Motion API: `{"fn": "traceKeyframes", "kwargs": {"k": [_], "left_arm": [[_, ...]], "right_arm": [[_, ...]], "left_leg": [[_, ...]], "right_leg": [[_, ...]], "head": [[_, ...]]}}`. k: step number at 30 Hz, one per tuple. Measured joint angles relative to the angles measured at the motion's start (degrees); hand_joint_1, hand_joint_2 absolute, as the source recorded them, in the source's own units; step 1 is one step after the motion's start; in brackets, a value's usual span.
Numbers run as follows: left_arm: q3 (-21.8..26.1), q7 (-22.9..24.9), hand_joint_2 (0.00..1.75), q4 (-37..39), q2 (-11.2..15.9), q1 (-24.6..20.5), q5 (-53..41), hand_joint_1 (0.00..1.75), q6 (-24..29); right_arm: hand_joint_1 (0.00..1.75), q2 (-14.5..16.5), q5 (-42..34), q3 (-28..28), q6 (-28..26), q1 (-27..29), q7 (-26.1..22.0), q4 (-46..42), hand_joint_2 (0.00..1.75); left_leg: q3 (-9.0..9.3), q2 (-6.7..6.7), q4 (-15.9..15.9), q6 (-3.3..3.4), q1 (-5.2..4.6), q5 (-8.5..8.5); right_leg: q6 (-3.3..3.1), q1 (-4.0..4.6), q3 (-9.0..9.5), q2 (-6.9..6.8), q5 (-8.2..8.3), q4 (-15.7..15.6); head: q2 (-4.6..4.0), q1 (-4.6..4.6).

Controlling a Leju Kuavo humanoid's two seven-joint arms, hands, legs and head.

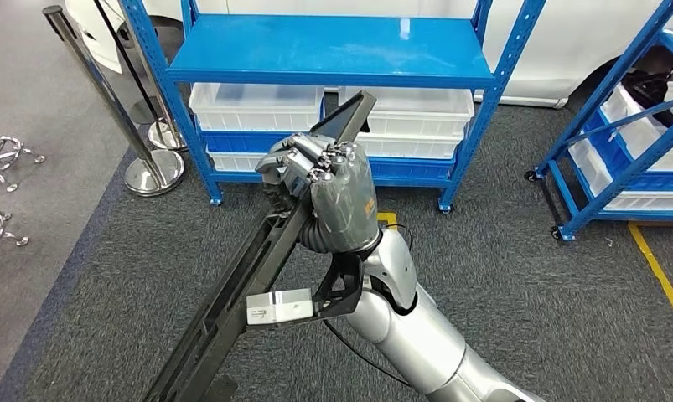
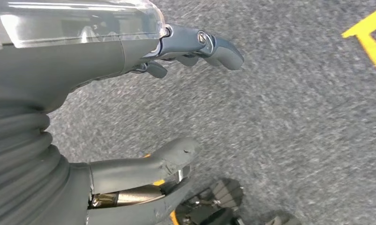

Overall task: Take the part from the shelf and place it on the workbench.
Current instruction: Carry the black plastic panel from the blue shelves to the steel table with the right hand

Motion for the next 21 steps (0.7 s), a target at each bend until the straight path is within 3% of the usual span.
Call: {"fn": "traceKeyframes", "kwargs": {"k": [1, 2, 4, 5, 6, 8, 9, 11, 12, 13, 16, 17, 18, 19, 21], "left_arm": [[0.08, 0.09, 1.75, 0.01, 0.01, 0.06, 0.04, 0.0, 0.1], [0.21, 0.12, 1.75, 0.01, 0.01, 0.17, 0.16, 0.0, 0.22], [0.64, -0.01, 1.75, 0.02, 0.01, 0.35, 0.67, 0.0, 0.45], [0.88, -0.16, 1.75, 0.01, 0.01, 0.41, 0.94, 0.0, 0.49], [1.08, -0.36, 1.75, 0.01, -0.02, 0.45, 1.11, 0.0, 0.45], [1.3, -0.62, 1.75, 0.01, -0.13, 0.58, 1.02, 0.0, 0.31], [1.33, -0.68, 1.75, 0.02, -0.25, 0.67, 0.87, 0.0, 0.26], [1.34, -0.67, 1.75, 0.03, -0.57, 0.84, 0.74, 0.0, 0.22], [1.36, -0.66, 1.75, 0.03, -0.71, 0.91, 0.72, 0.0, 0.22], [1.38, -0.65, 1.75, 0.04, -0.83, 0.99, 0.67, 0.0, 0.2], [1.4, -0.65, 1.75, 0.04, -1.1, 1.1, 0.26, 0.0, 0.03], [1.4, -0.65, 1.75, 0.04, -1.16, 1.1, 0.16, 0.0, -0.01], [1.4, -0.66, 1.75, 0.04, -1.23, 1.1, 0.14, 0.0, -0.01], [1.41, -0.66, 1.75, 0.04, -1.3, 1.09, 0.13, 0.0, 0.02], [1.42, -0.67, 1.75, 0.04, -1.4, 0.96, 0.1, 0.0, 0.08]], "right_arm": [[1.75, 0.0, -0.25, 0.0, -0.03, 0.07, -0.14, 0.31, 1.75], [1.75, 0.0, -0.51, 0.0, -0.05, 0.17, -0.32, 0.66, 1.75], [1.75, 0.0, -1.09, 0.0, -0.04, 0.34, -0.65, 1.44, 1.75], [1.75, 0.01, -1.34, 0.0, -0.03, 0.38, -0.8, 1.78, 1.75], [1.75, 0.08, -1.53, 0.0, -0.02, 0.36, -0.97, 2.1, 1.75], [1.75, 0.42, -1.64, 0.04, -0.04, 0.29, -1.33, 2.68, 1.75], [1.75, 0.6, -1.65, 0.07, -0.07, 0.21, -1.46, 2.96, 1.75], [1.75, 0.8, -1.67, 0.11, -0.09, 0.1, -1.57, 3.45, 1.75], [1.75, 0.86, -1.69, 0.11, -0.09, 0.06, -1.57, 3.68, 1.75], [1.75, 0.95, -1.7, 0.12, -0.08, 0.04, -1.57, 3.88, 1.75], [1.75, 1.3, -1.9, 0.14, -0.06, 0.01, -1.57, 4.43, 1.75], [1.75, 1.35, -2.21, 0.15, -0.03, 0.03, -1.57, 4.63, 1.75], [1.75, 1.36, -2.61, 0.15, 0.03, 0.04, -1.57, 4.85, 1.75], [1.75, 1.36, -3.08, 0.15, 0.09, 0.05, -1.57, 5.05, 1.75], [1.75, 1.4, -3.77, 0.14, 0.25, 0.05, -1.6, 5.34, 1.75]], "left_leg": [[-0.92, 0.02, 0.04, 0.13, -0.05, 0.72], [-1.91, 0.03, 0.09, 0.09, -0.1, 1.46], [-4.04, 0.06, 0.23, -0.11, -0.13, 2.97], [-5.07, 0.05, 0.33, -0.26, -0.14, 3.69], [-6.0, 0.04, 0.49, -0.45, -0.15, 4.37], [-7.14, 0.08, 0.7, -1.01, -0.19, 5.59], [-7.36, 0.12, 0.68, -1.36, -0.18, 6.16], [-7.47, 0.12, 0.37, -2.07, -0.05, 7.12], [-7.71, 0.06, 0.57, -2.38, 0.04, 6.82], [-8.21, 0.0, 1.5, -2.63, 0.11, 5.47], [-10.92, -0.07, 10.71, -3.21, 0.32, -2.99], [-11.45, -0.06, 14.22, -3.4, 0.4, -4.73], [-11.32, -0.06, 16.44, -3.54, 0.46, -5.05], [-10.29, -0.06, 16.88, -3.61, 0.5, -4.23], [-5.22, -0.07, 12.27, -3.44, 0.55, -2.17]], "right_leg": [[0.15, -0.03, -0.78, 0.03, -2.48, 3.72], [0.27, -0.05, -1.12, 0.05, -3.66, 6.88], [0.26, -0.06, 0.48, 0.05, -2.31, 8.66], [0.12, -0.05, 2.72, 0.04, -0.94, 6.74], [-0.12, 0.0, 5.86, 0.05, -0.58, 3.19], [-0.62, 0.33, 11.2, 0.11, -1.76, -4.16], [-0.85, 0.53, 12.54, 0.15, -2.56, -6.37], [-1.43, 0.69, 12.45, 0.11, -2.02, -7.21], [-1.81, 0.61, 12.21, -0.01, -1.49, -7.5], [-2.28, 0.5, 11.75, -0.14, -0.77, -7.68], [-3.1, 0.43, 9.4, -0.35, 1.54, -7.85], [-3.11, 0.49, 8.41, -0.38, 2.32, -7.8], [-3.06, 0.54, 7.38, -0.4, 3.07, -7.72], [-2.97, 0.56, 6.28, -0.42, 3.82, -7.59], [-2.67, 0.55, 4.16, -0.39, 5.33, -7.26]], "head": [[0.0, 0.01], [0.0, 0.01], [0.0, 0.01], [0.0, 0.01], [0.0, 0.0], [0.0, -0.02], [0.0, -0.02], [0.0, 0.0], [0.0, 0.0], [0.0, -0.01], [0.0, -0.07], [0.0, -0.08], [0.0, -0.07], [0.0, -0.08], [0.0, -0.08]]}}
